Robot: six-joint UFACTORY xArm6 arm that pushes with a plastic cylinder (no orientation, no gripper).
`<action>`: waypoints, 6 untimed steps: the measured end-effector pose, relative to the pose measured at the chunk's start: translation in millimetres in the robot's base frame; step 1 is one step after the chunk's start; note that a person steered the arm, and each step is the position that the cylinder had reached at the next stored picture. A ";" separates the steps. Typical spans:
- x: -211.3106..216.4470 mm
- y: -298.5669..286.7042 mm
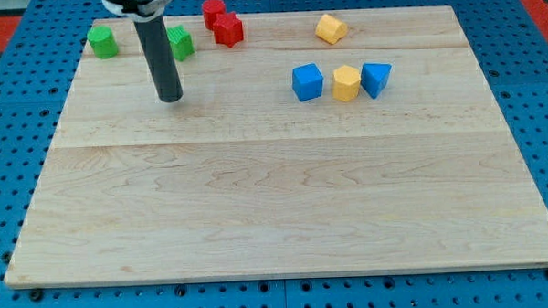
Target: Move the red star close to the blue cube
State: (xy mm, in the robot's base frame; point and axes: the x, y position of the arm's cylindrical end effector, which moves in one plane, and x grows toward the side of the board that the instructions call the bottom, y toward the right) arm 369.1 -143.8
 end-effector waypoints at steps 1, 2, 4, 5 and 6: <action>-23.9 -42.7; -67.7 -47.8; -175.7 -25.4; -176.8 27.0; -135.0 153.4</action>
State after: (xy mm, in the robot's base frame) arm 234.1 9.6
